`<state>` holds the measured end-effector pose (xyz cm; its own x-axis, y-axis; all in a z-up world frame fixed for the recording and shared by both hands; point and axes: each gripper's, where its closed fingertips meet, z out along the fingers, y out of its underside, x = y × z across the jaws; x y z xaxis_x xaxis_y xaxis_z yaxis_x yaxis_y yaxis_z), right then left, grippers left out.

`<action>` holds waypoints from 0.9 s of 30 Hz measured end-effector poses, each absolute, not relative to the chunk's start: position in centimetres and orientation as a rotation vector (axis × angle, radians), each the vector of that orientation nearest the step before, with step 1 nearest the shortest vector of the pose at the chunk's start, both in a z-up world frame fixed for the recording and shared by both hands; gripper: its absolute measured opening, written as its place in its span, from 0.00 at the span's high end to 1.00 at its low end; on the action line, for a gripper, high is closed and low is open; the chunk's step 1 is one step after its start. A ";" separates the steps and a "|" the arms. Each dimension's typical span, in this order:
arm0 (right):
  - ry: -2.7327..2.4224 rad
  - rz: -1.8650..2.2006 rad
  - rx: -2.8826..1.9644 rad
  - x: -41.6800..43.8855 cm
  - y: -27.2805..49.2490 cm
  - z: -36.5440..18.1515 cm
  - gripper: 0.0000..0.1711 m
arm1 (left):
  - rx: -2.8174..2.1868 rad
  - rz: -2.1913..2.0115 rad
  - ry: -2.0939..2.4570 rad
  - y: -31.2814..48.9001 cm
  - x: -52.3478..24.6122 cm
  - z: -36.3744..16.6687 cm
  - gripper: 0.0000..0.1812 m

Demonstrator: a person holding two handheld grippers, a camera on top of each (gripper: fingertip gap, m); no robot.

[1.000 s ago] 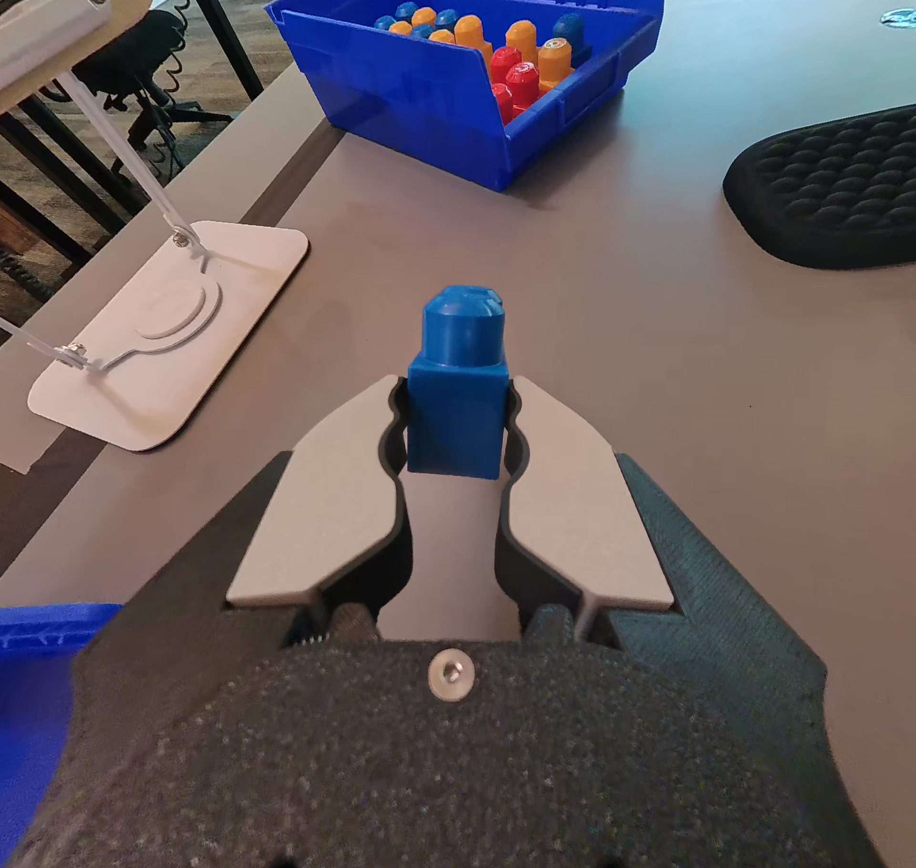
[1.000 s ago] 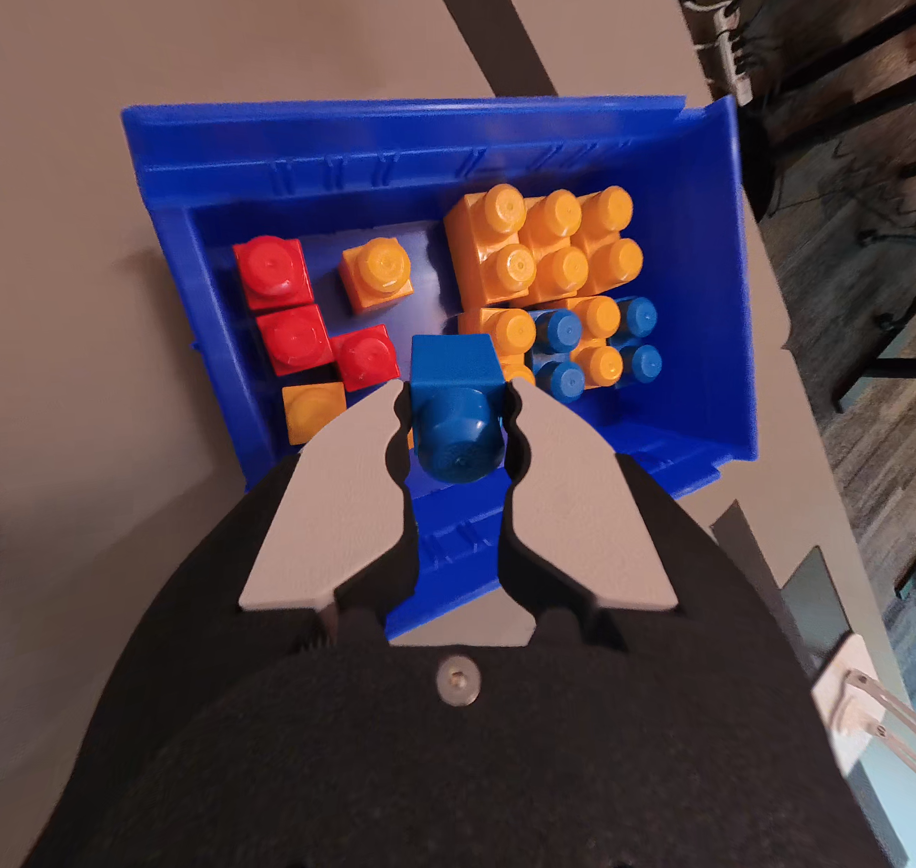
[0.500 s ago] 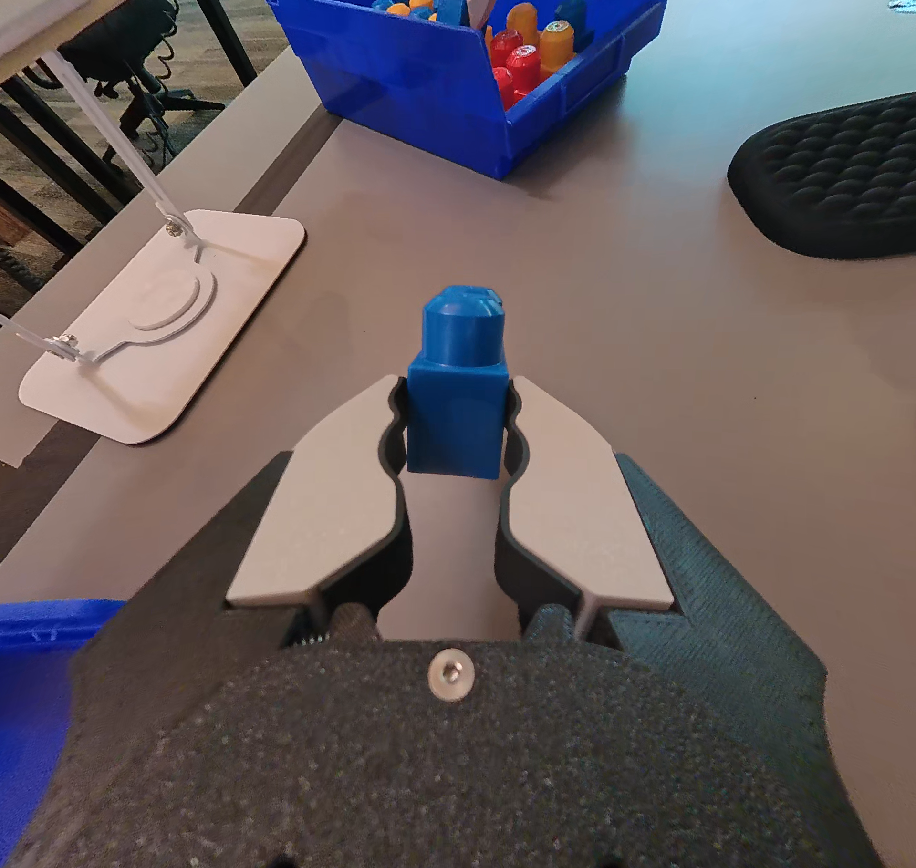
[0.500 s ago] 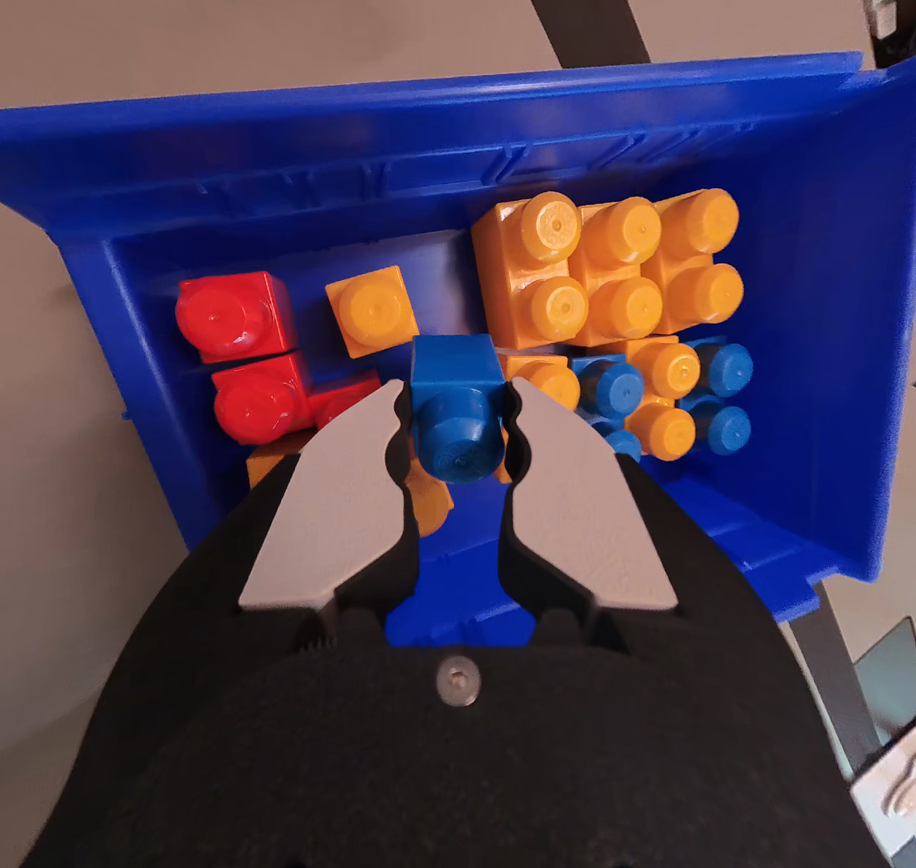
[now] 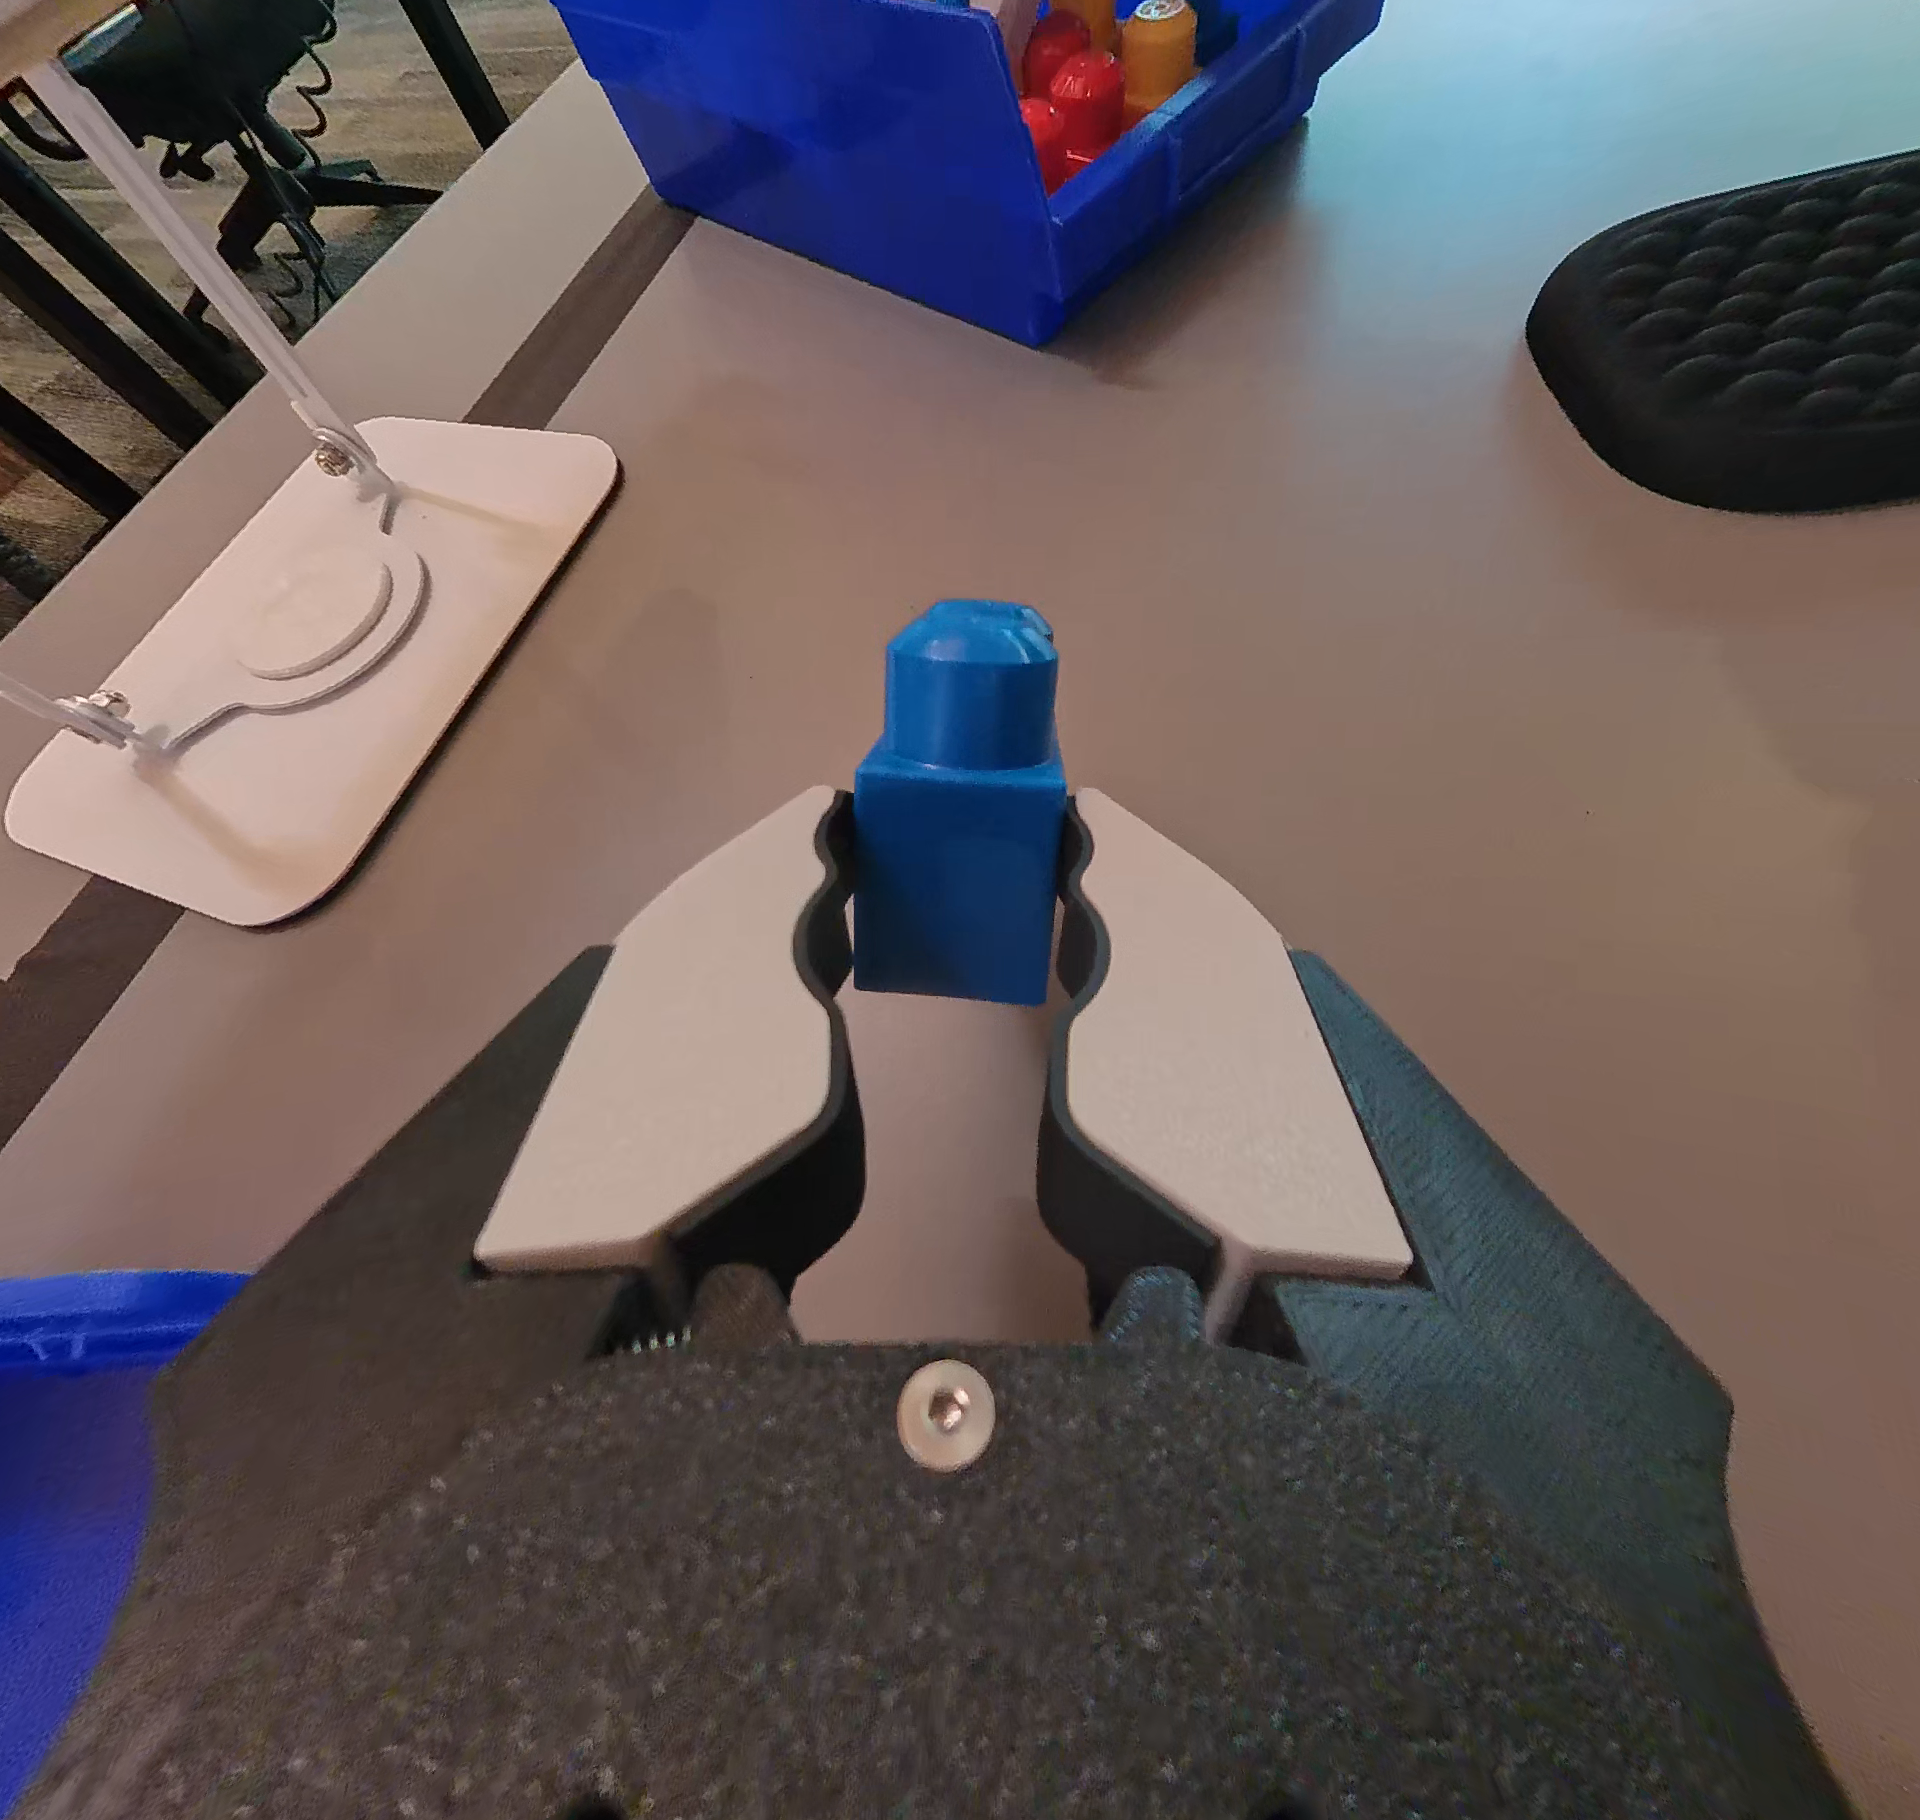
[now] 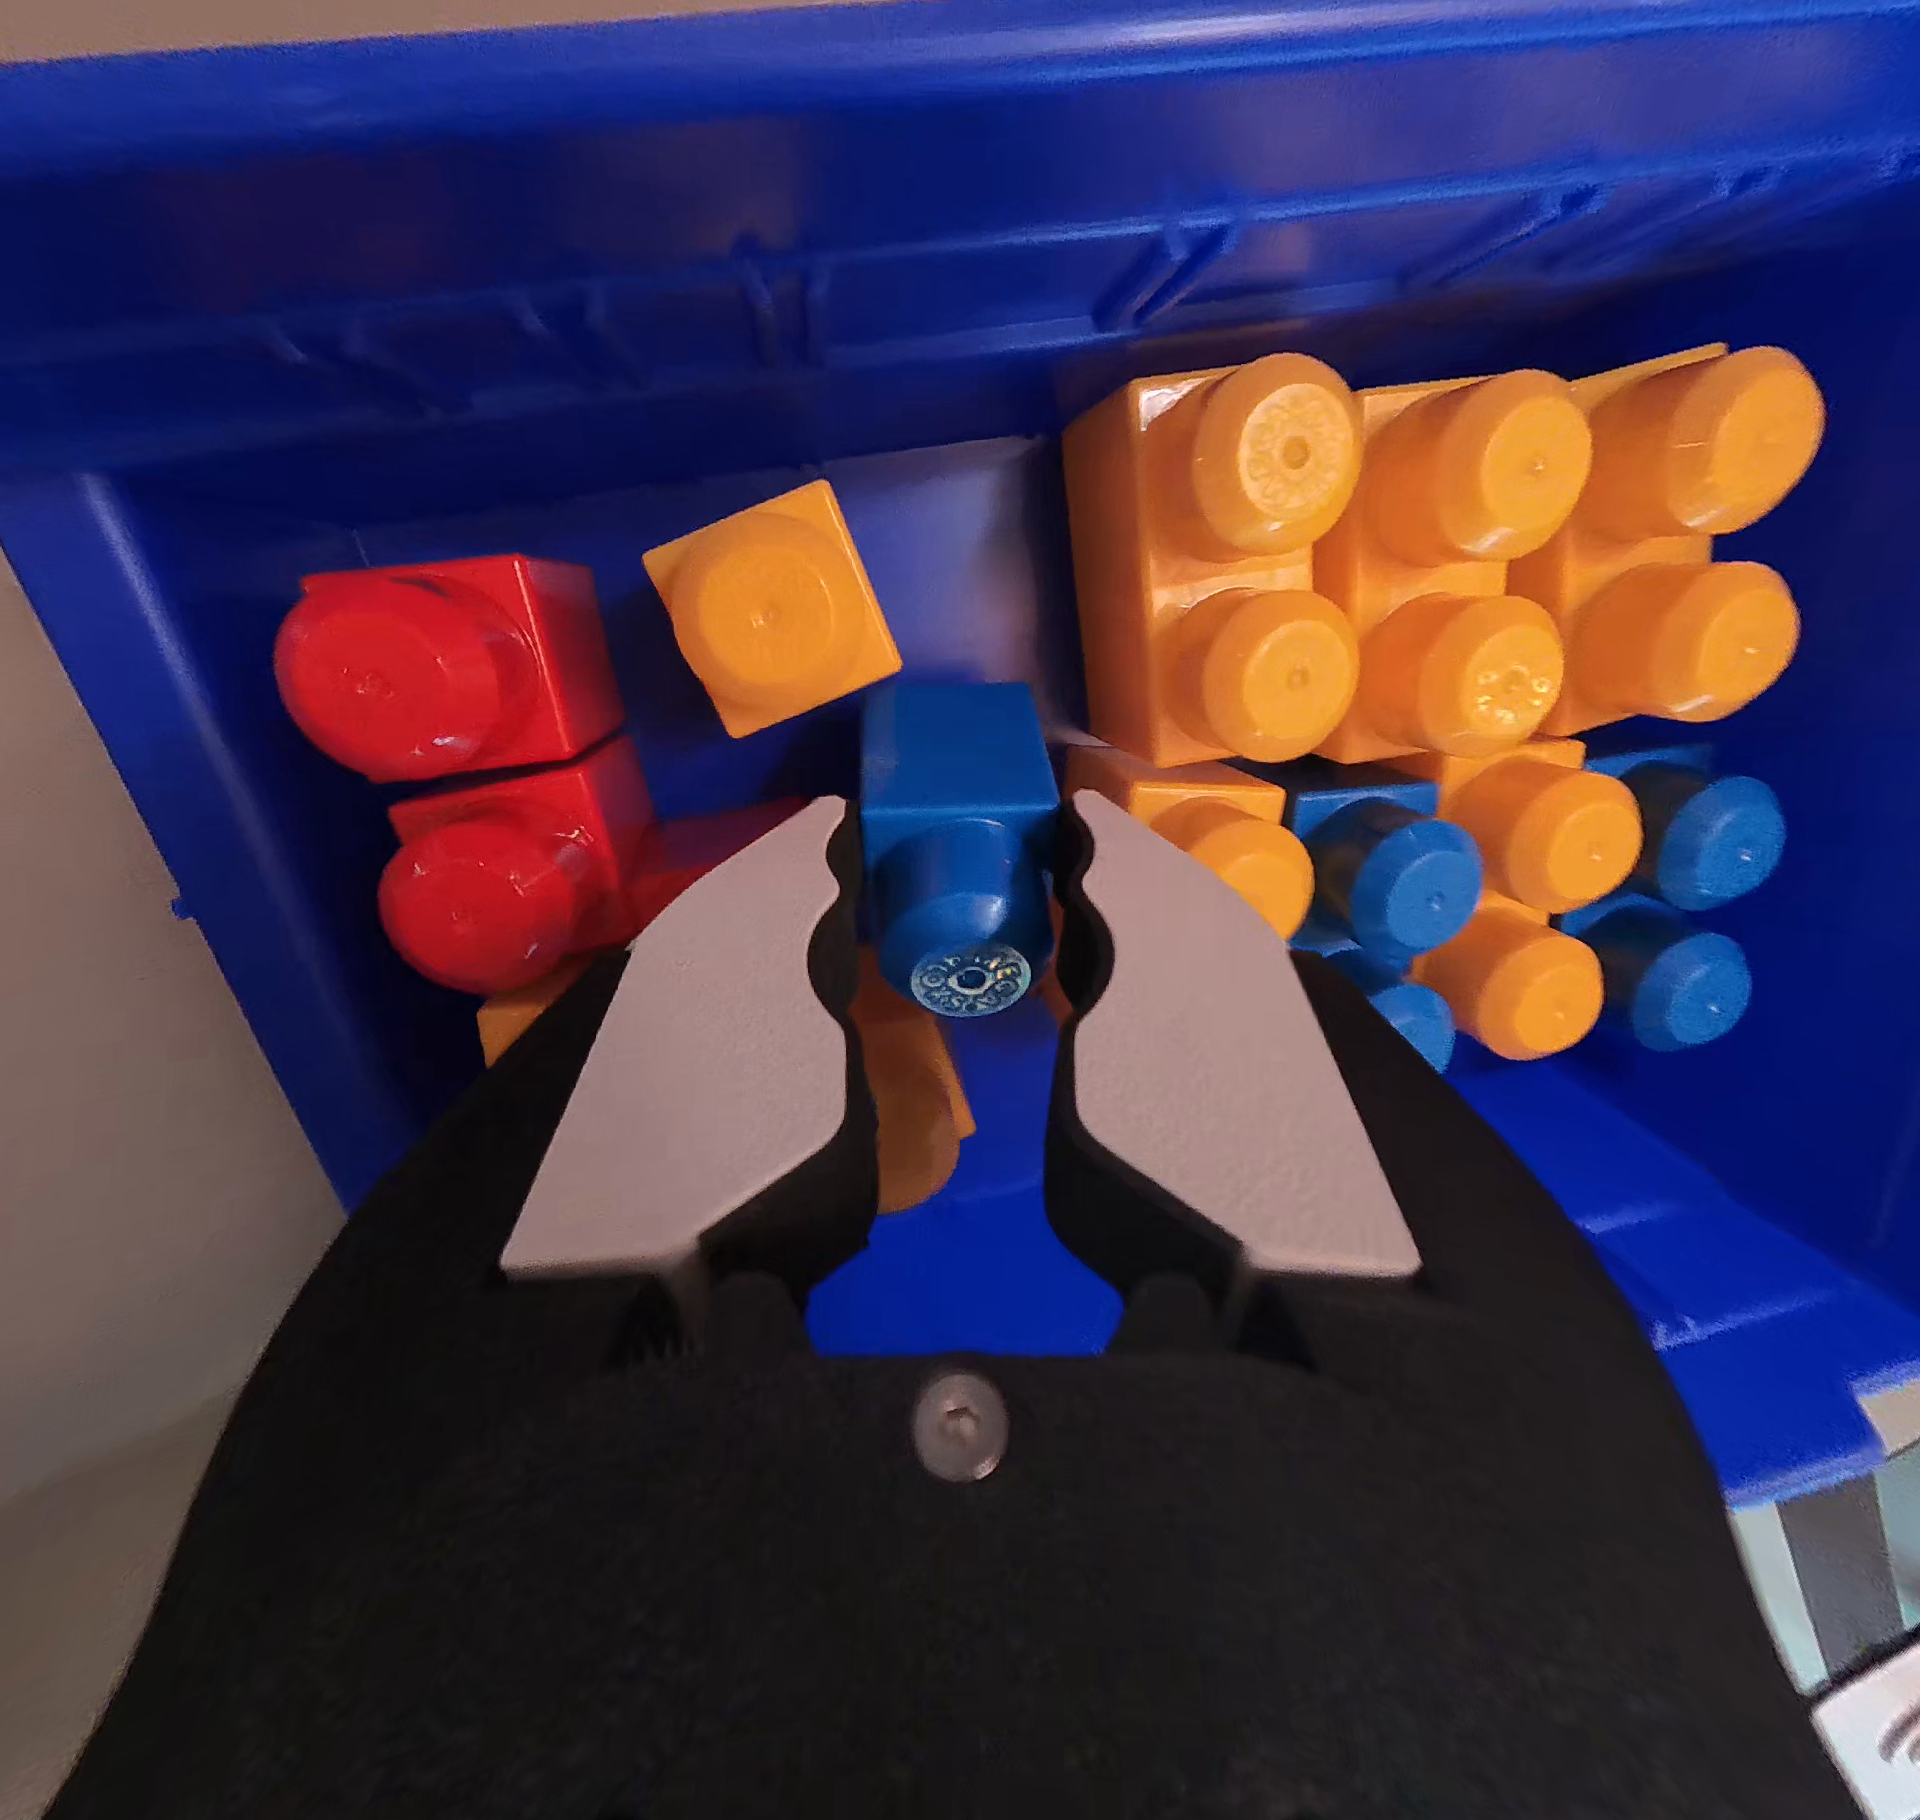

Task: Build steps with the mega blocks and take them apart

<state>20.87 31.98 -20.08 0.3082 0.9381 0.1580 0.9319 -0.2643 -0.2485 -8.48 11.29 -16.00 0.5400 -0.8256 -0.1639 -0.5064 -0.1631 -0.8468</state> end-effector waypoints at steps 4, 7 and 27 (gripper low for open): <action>-1.719 0.052 -2.300 20.7 31.6 -20.5 0.79 | -1.826 -0.420 1.104 11.3 -8.5 -16.1 0.79; -1.756 0.062 -2.312 20.6 31.1 -20.6 0.79 | -1.829 -0.421 1.109 11.2 -8.4 -16.2 0.79; -1.945 -0.150 -2.338 20.7 30.9 -20.9 0.77 | -1.835 -0.424 1.123 11.1 -8.4 -16.5 0.79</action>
<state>20.67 30.90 -20.92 0.1815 0.9738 0.1370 0.9833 -0.1816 -0.0113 -8.35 11.11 -16.51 0.5256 -0.8355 -0.1603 -0.5214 -0.1674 -0.8367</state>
